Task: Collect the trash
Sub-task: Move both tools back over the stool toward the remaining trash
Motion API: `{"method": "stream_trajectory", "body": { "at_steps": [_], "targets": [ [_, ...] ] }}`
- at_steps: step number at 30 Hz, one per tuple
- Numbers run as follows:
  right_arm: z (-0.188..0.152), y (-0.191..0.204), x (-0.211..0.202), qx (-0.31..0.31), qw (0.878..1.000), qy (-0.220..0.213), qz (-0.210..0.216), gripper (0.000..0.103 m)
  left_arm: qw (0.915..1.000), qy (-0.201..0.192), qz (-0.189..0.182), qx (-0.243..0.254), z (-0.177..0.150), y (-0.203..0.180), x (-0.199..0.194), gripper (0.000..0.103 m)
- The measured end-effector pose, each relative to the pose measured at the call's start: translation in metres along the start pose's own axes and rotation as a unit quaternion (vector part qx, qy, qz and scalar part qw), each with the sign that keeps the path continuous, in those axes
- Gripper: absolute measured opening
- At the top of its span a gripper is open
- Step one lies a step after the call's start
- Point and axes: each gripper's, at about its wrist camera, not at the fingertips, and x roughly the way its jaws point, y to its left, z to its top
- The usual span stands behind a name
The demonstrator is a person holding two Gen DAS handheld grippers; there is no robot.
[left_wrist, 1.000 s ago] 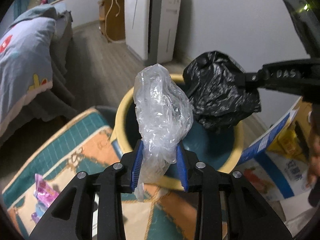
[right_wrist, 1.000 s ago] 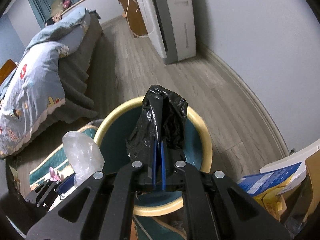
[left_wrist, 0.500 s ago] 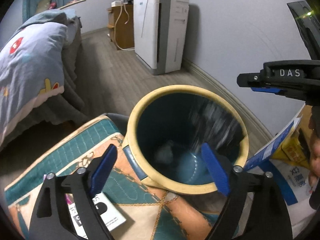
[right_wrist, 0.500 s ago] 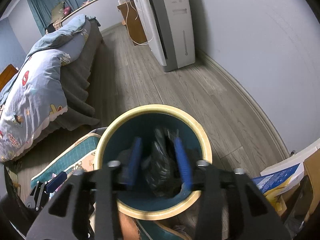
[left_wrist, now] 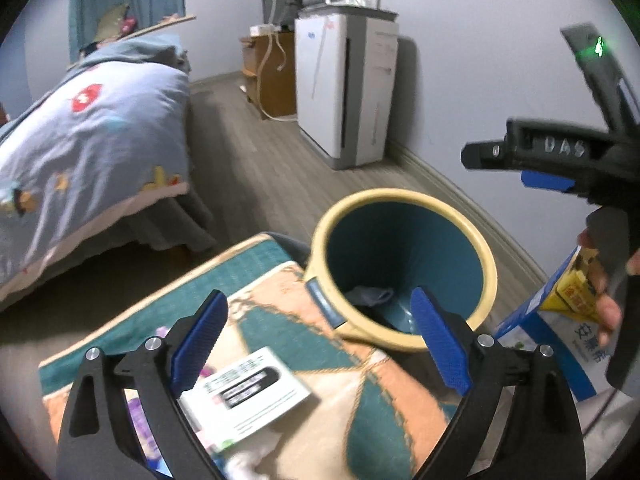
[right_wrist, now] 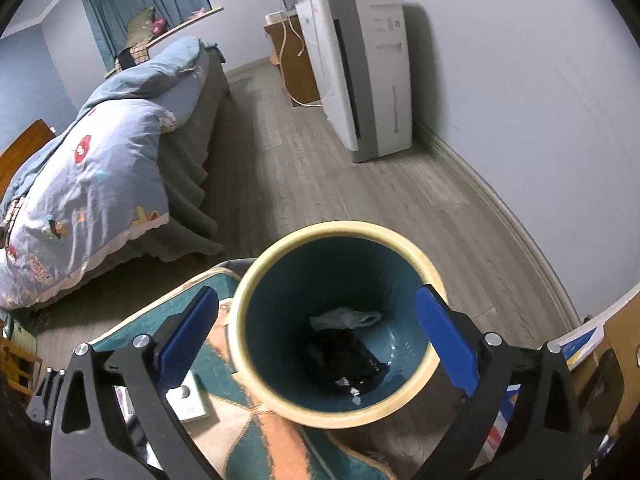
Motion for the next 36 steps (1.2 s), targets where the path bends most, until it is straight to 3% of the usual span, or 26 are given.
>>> {"method": "stream_trajectory", "body": {
  "at_steps": [7, 20, 27, 36],
  "targets": [
    [-0.015, 0.030, -0.013, -0.006, 0.999, 0.015, 0.037, 0.097, 0.9987, -0.026, 0.035, -0.029, -0.017, 0.042, -0.067, 0.094],
    [-0.058, 0.109, -0.033, -0.046, 0.996, 0.032, 0.075, 0.097, 0.9872, -0.018, 0.113, -0.111, -0.086, 0.127, -0.145, 0.095],
    [-0.083, 0.144, -0.038, -0.081, 0.993, 0.041, 0.080, 0.097, 0.9821, -0.003, 0.136, -0.130, -0.119, 0.150, -0.162, 0.095],
    [-0.114, 0.165, -0.023, -0.086, 0.990, 0.078, 0.079, 0.097, 0.9756, 0.040, 0.157, -0.148, -0.154, 0.184, -0.146, 0.095]
  ]
}}
